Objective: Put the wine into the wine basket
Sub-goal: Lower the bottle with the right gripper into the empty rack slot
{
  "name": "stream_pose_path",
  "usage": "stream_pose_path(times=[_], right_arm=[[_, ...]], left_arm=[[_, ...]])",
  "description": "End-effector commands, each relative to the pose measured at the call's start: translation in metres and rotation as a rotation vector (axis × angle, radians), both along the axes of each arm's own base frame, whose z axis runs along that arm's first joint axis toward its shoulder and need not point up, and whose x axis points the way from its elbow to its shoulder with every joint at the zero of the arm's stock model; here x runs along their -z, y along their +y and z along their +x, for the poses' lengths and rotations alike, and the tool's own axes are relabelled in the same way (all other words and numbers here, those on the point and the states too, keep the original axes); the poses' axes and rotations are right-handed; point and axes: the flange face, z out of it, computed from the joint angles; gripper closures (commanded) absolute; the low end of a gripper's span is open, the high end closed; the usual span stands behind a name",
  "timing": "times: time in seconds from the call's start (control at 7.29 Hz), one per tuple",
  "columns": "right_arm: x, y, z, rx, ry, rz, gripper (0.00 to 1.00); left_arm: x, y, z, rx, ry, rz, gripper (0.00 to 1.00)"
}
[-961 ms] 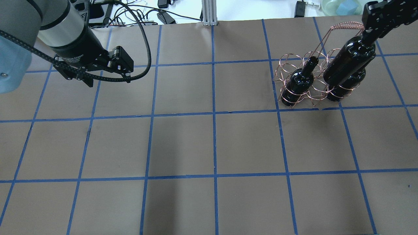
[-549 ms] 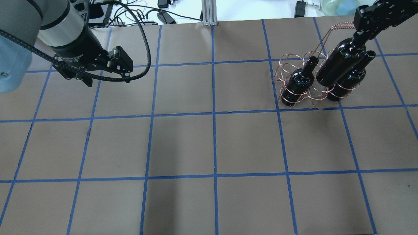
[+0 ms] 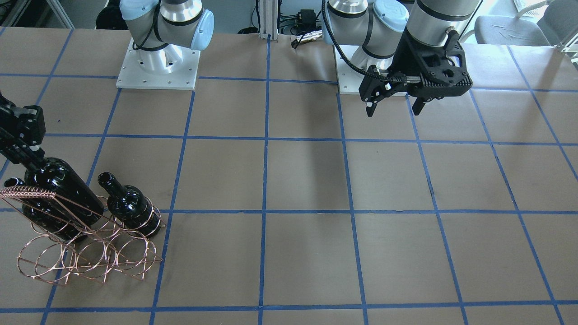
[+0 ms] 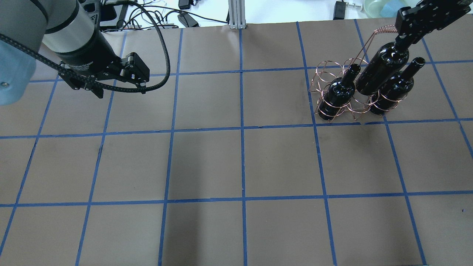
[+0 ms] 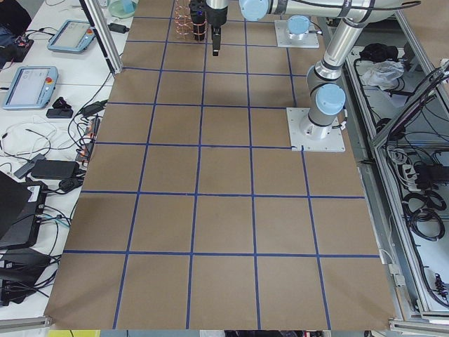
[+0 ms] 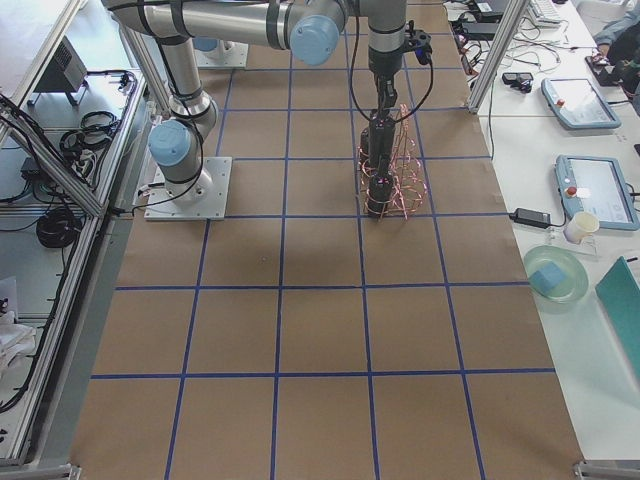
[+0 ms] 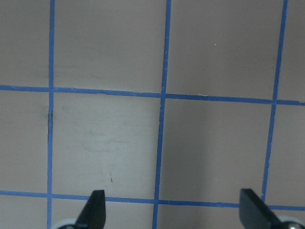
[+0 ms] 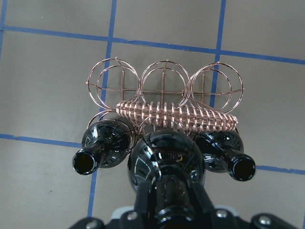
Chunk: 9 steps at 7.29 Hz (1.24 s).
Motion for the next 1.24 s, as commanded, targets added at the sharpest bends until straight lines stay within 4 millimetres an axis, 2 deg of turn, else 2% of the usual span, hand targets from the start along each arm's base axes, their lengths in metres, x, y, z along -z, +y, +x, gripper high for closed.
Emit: stream_pose_path(times=[0.0,0.14,0.55,0.69,1.1], right_arm=[[0.013,-0.002,-0.001,0.003,-0.008,0.023,1.00],[0.022,-0.008,-0.002,0.003,-0.010,0.038,1.00],[0.028,-0.015,-0.004,0.007,-0.010,0.029,1.00],[0.044,-0.024,-0.007,0.009,-0.016,0.051,0.99],[0.062,-0.022,-0.006,0.009,-0.023,0.081,0.96]], left_arm=[[0.002,-0.001,-0.001,0.001,0.001,0.004,0.00],[-0.003,0.002,0.000,0.001,-0.001,-0.005,0.00],[-0.002,0.002,0.000,0.001,-0.001,-0.002,0.00],[-0.002,0.002,0.000,0.001,-0.001,-0.002,0.00],[-0.003,0.003,0.002,-0.001,-0.024,-0.006,0.00]])
